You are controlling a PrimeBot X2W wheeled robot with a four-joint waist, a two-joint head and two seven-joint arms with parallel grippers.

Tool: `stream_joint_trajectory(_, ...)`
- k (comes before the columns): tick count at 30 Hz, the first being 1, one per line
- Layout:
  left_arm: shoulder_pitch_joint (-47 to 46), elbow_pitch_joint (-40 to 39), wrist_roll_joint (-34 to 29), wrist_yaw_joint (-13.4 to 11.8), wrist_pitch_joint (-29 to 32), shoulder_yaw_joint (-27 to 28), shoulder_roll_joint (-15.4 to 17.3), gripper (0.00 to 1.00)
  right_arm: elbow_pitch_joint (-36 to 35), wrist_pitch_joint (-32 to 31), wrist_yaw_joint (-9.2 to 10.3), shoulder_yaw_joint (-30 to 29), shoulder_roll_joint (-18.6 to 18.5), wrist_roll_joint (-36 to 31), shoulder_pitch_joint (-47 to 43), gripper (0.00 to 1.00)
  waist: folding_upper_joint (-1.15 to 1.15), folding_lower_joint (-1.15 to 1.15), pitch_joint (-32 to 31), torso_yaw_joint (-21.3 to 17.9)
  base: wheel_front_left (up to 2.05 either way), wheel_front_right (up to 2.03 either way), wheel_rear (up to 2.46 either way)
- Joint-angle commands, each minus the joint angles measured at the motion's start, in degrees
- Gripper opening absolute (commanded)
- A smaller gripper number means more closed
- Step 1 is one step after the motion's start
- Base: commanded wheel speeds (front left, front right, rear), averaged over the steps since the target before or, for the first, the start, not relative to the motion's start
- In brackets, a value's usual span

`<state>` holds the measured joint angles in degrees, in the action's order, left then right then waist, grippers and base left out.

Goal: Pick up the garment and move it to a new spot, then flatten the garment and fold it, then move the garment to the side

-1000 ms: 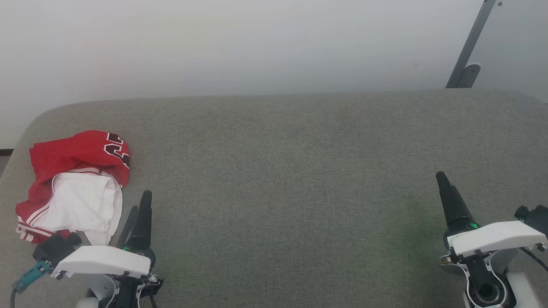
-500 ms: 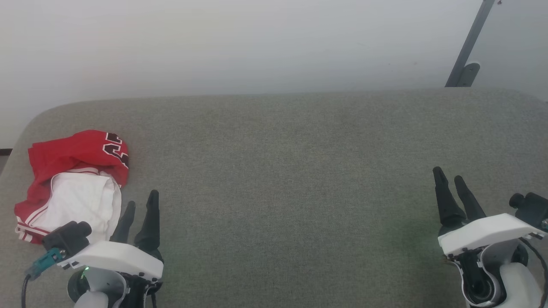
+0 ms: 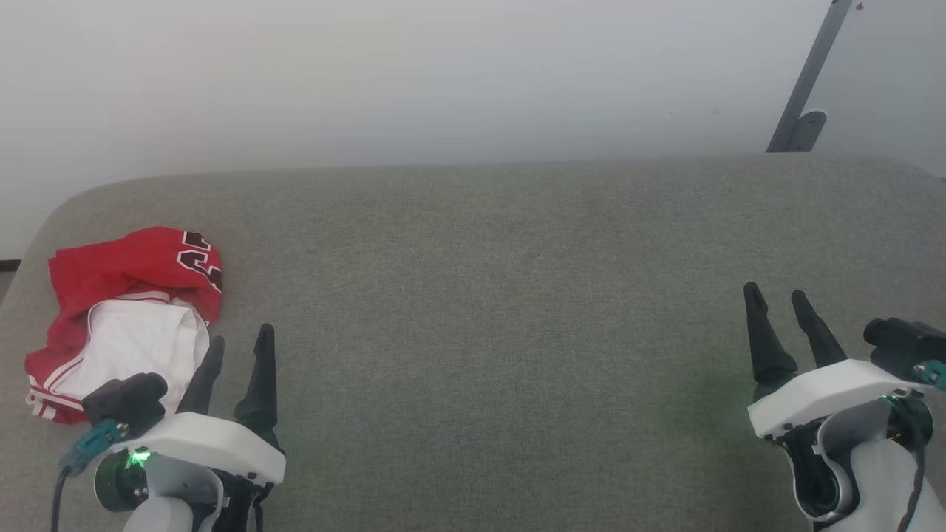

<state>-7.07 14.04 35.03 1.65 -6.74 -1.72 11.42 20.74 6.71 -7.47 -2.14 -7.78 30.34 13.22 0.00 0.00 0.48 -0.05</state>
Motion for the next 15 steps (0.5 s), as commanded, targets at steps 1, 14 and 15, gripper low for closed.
stream_joint_trajectory(1,-1.1,-0.7,-1.3,-0.3,-0.6,-0.1,0.5,1.0,-0.3,0.6,-0.02,0.1,-0.4,-1.5,1.4,1.0,0.0,0.0,0.0,0.0,0.0,0.0,0.0)
stream_joint_trajectory(14,-0.4,0.2,-7.8,0.2,-2.6,-0.2,0.7,1.0,1.5,2.6,-0.03,-0.7,-0.5,-9.3,2.5,1.0,0.0,0.0,-0.1,-0.3,0.0,0.0,0.0)
stream_joint_trajectory(15,-0.3,0.4,-8.3,0.4,-2.7,-0.2,0.6,1.0,1.7,2.8,-0.03,-0.7,-0.5,-9.8,2.6,1.0,0.0,0.0,-0.1,-0.3,0.0,0.0,0.0)
